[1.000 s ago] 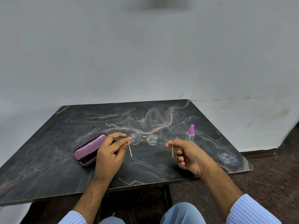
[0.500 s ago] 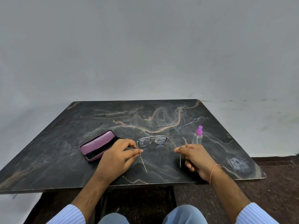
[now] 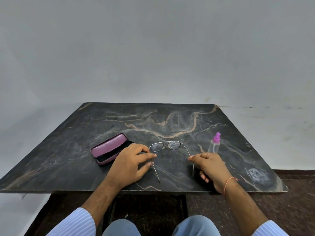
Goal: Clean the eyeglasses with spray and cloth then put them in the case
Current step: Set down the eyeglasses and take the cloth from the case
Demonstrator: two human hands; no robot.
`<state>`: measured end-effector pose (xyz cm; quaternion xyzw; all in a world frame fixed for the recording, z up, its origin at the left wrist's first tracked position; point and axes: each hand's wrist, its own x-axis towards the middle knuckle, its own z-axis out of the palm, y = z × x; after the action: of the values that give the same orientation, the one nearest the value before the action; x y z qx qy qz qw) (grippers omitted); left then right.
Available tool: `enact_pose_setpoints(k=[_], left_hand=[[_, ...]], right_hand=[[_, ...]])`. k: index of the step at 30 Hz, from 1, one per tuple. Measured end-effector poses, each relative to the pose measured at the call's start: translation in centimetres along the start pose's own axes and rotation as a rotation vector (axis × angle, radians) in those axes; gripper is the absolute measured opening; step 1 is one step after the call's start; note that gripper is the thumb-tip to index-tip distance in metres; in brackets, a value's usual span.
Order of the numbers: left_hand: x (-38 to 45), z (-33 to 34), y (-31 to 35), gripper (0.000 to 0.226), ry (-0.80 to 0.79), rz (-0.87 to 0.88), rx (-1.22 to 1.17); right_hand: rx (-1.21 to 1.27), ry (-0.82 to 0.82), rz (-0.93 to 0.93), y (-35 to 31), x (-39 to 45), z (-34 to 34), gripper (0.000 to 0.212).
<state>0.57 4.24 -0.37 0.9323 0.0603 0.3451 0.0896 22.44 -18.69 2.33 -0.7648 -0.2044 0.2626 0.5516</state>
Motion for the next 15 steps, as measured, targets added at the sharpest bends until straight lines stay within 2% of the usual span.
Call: enact_pose_setpoints(k=[3,5,9,12,15], left_hand=[[-0.8,-0.9,0.1,0.031,0.059,-0.040,0.013],[-1.2,-1.9,-0.3,0.025,0.153,-0.111,-0.009],[-3.1,-4.5,-2.7,0.027,0.339,-0.376,0.064],[-5.0,-6.0,-4.3,0.035,0.302,-0.595,0.122],[-5.6,-6.1,-4.8,0.034,0.228,-0.706,0.144]], right_hand=[[0.003,0.026,-0.017,-0.5,-0.7,0.1,0.034],[0.017,0.072,-0.037,-0.9,-1.3,0.3,0.037],[0.010,0.187,-0.126,-1.3,-2.3,1.0,0.028],[0.028,0.237,-0.208,-1.0,-3.0,1.4,0.021],[0.023,0.297,-0.288,-0.4,-3.7,1.7,0.027]])
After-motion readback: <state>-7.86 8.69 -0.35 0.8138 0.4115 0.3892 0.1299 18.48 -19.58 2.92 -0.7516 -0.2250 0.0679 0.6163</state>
